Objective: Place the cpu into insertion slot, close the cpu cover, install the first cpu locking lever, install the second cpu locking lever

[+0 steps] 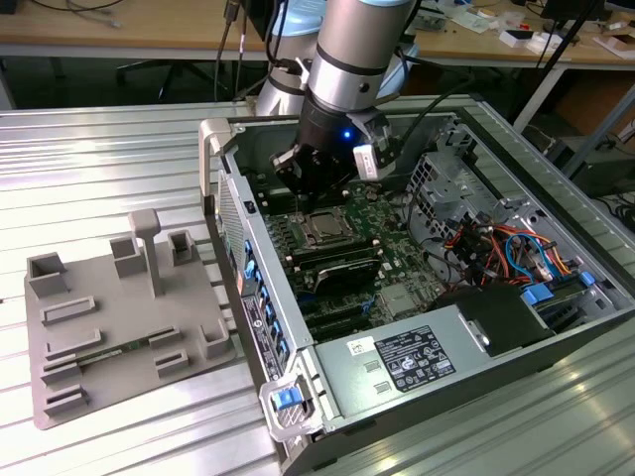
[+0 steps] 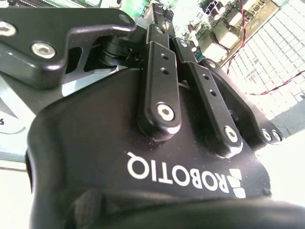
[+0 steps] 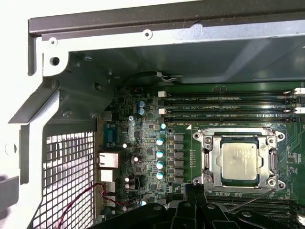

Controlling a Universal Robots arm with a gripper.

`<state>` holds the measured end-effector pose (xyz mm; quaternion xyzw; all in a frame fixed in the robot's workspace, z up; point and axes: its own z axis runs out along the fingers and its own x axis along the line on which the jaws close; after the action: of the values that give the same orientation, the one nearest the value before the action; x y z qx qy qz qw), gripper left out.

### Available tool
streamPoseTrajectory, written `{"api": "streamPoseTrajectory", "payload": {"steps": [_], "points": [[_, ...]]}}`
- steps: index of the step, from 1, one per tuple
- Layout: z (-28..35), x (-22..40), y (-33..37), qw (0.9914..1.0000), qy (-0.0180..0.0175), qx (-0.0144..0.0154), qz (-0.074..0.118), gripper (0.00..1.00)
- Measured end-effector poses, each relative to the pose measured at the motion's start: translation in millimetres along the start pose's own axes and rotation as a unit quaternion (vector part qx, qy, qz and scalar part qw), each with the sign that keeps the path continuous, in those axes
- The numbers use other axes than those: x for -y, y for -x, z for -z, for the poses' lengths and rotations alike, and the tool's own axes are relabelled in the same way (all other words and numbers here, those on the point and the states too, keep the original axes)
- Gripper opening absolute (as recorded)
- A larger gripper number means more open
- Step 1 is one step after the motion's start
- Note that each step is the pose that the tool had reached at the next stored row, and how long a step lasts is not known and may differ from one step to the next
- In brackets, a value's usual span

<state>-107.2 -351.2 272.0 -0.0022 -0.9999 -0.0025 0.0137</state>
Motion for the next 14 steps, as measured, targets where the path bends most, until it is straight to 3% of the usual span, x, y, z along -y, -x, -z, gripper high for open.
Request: {"api": "streamPoseTrajectory", "payload": {"steps": [14], "points": [[-0.1, 0.0, -4.0, 1.0, 0.0001, 0.0, 0.0, 0.11]]}}
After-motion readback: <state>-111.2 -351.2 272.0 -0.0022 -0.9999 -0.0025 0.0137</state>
